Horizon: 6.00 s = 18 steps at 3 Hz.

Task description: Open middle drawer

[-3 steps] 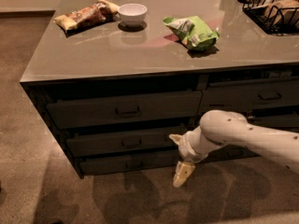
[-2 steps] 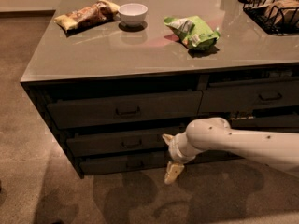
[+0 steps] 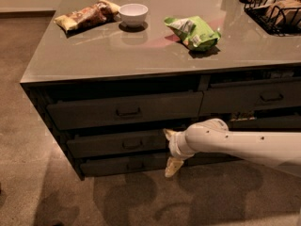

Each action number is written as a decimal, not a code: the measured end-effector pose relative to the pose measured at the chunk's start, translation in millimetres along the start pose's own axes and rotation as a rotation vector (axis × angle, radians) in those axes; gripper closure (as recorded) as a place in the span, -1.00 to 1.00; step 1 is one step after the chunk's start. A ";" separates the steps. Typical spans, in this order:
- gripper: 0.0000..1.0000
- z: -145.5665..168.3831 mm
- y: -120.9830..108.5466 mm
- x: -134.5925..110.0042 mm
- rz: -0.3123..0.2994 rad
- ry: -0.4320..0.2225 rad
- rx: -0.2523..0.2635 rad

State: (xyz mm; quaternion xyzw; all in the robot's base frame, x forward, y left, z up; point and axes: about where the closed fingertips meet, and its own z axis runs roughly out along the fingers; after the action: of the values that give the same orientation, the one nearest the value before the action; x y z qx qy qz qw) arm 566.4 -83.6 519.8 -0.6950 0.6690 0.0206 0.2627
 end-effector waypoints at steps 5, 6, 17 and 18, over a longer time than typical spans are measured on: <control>-1.00 108.0 -71.1 20.9 0.066 -0.313 -0.066; -1.00 114.8 -77.8 21.0 0.071 -0.320 -0.095; -1.00 123.1 -71.0 28.1 0.084 -0.308 -0.111; -0.93 125.1 -76.4 28.7 0.044 -0.269 -0.115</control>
Offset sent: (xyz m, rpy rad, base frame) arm 0.0757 0.0240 -0.0692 0.1189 0.0677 0.0888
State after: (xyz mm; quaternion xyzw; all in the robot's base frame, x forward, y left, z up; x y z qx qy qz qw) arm 681.6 -63.3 427.0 -0.6850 0.6405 0.1576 0.3093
